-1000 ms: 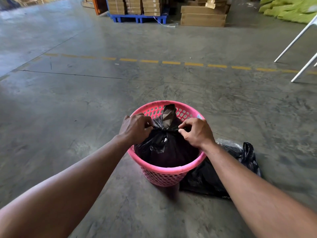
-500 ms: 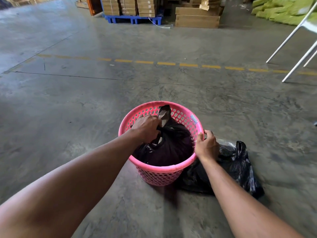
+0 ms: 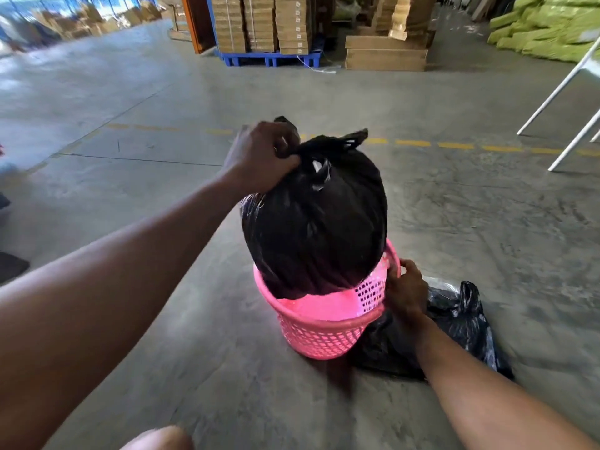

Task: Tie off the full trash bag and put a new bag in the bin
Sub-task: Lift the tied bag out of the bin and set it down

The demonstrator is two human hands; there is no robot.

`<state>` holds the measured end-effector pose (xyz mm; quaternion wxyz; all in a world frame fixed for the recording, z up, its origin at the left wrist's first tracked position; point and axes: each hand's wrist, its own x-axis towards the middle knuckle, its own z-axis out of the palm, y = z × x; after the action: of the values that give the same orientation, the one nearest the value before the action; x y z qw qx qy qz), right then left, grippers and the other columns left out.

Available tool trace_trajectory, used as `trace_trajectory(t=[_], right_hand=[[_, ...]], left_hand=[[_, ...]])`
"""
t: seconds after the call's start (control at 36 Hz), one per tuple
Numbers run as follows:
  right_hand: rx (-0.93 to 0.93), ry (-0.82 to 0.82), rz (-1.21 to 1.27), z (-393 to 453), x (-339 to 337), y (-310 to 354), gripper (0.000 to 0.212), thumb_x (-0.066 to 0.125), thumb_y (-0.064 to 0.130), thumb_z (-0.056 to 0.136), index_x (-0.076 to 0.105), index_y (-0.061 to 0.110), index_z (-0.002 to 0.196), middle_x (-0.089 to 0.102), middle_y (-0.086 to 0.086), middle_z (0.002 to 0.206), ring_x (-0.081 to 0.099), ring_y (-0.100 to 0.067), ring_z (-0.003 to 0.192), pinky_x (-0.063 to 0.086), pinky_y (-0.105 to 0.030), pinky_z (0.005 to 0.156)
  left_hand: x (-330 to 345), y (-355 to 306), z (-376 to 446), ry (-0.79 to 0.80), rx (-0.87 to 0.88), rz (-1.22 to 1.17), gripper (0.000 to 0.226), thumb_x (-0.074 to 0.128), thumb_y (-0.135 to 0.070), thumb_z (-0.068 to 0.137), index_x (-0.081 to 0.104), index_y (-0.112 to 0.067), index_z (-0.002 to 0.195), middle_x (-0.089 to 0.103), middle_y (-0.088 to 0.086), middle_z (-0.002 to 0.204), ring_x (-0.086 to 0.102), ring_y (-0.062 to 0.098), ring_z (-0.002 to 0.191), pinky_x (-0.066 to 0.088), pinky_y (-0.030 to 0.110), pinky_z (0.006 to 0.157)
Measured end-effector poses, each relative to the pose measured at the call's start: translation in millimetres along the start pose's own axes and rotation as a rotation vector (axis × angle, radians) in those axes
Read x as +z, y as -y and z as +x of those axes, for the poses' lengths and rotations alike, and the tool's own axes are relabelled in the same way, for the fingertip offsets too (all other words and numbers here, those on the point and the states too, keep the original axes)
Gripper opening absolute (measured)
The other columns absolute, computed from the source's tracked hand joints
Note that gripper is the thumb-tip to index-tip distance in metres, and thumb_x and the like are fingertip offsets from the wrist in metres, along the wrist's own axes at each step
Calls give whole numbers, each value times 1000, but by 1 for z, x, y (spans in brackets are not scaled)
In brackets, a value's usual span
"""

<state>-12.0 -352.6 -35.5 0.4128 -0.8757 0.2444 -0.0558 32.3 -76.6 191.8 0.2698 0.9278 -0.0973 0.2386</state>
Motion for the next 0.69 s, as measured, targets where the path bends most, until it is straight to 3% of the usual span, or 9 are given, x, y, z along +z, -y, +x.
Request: trace_trajectory(t=[0.08, 0.14, 0.22, 0.33, 0.5, 0.58, 0.69], right_hand=[[0, -17, 8, -4, 0, 4, 51, 38, 44, 88, 62, 14, 122, 69, -29, 114, 64, -45, 102, 49, -43, 82], [1, -20, -6, -7, 1, 6, 51, 39, 42, 89, 60, 11, 124, 68, -29, 115, 64, -45, 103, 48, -42, 82], [24, -33, -23, -6, 3, 8, 38, 47, 29, 97, 60, 10, 128, 68, -27, 118, 64, -45, 105, 48, -42, 83], [13, -39, -42, -5, 4, 5, 35, 49, 25, 99, 61, 7, 126, 67, -29, 119, 63, -46, 107, 48, -43, 84], [7, -57, -69, -5, 4, 4, 34, 50, 25, 99, 62, 5, 123, 68, -29, 116, 63, -47, 104, 44, -40, 78], [7, -63, -88, -4, 5, 3, 33, 51, 26, 99, 63, 7, 123, 68, -29, 116, 63, -47, 104, 43, -39, 77], [3, -76, -122, 0, 8, 1, 33, 51, 27, 97, 64, 8, 120, 66, -31, 117, 62, -50, 106, 48, -46, 87]], left_hand=[[-43, 4, 12, -129, -26, 3, 20, 70, -38, 71, 75, -26, 87, 70, -7, 80, 69, 20, 89, 55, 34, 86], [-66, 10, 15, -206, -65, 14, 18, 67, -40, 70, 73, -29, 83, 70, -8, 81, 69, 21, 91, 55, 38, 89], [-90, 24, 13, -337, -150, -1, 14, 66, -39, 69, 71, -31, 80, 68, -9, 78, 68, 18, 88, 54, 30, 85], [-105, 45, 1, -437, -226, -2, 10, 68, -35, 71, 70, -29, 79, 70, -5, 79, 68, 14, 84, 47, 16, 79], [-95, 86, -28, -390, -295, 62, 12, 71, -29, 72, 71, -22, 82, 69, -3, 79, 66, 18, 77, 57, 33, 77], [-76, 116, -50, -312, -390, 76, 9, 73, -28, 75, 70, -22, 81, 67, -2, 77, 64, 20, 75, 55, 32, 72], [-45, 165, -86, -244, -535, 90, 9, 72, -28, 75, 69, -24, 82, 65, -4, 79, 66, 24, 80, 52, 32, 72]])
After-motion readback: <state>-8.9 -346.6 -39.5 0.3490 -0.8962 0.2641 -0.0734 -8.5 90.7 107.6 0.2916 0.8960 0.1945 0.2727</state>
